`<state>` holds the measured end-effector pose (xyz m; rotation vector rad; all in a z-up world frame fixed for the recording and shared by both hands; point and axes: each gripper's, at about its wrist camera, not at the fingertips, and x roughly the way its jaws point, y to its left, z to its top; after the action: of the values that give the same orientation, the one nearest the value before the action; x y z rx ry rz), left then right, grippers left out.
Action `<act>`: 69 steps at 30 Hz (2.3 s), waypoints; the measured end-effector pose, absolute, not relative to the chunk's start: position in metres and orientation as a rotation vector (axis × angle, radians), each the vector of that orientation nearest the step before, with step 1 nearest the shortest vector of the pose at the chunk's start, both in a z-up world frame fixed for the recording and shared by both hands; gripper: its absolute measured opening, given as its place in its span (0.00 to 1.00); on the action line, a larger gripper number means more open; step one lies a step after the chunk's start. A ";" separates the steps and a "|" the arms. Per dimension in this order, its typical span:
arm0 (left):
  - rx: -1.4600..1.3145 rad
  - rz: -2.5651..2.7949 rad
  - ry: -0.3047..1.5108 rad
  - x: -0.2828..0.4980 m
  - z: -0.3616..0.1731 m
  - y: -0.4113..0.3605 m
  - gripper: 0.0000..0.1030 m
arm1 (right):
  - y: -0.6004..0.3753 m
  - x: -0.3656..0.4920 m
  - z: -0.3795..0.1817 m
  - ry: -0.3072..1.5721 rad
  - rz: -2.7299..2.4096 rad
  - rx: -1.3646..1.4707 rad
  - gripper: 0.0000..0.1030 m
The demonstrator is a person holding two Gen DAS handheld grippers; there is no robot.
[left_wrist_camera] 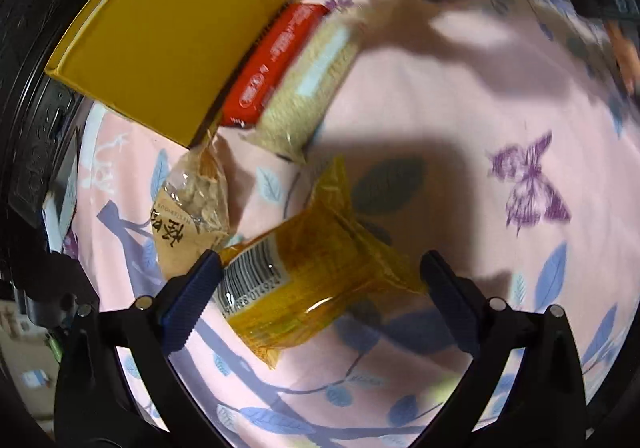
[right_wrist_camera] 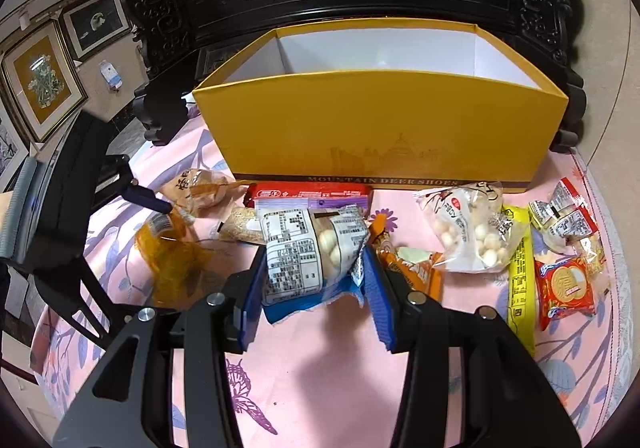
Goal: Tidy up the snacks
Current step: 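Lift and turn the yellow bag with the left tool while the right tool holds the blue packet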
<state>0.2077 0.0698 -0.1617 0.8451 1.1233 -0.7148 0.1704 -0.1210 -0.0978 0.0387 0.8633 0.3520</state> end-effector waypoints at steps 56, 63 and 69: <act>0.103 -0.322 0.998 0.156 -0.131 0.083 0.44 | -0.149 0.138 -0.068 0.793 0.367 0.094 0.45; -0.107 -0.190 0.864 0.158 -0.094 0.059 0.44 | -0.154 0.134 -0.059 0.754 0.356 0.093 0.45; -0.077 -0.184 0.818 0.173 -0.067 0.043 0.44 | -0.161 0.133 -0.046 0.720 0.346 0.104 0.45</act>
<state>0.1730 0.0431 -0.0670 -0.0769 0.8176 -0.1843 0.1328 -0.1610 -0.0464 0.1035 0.7203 0.3459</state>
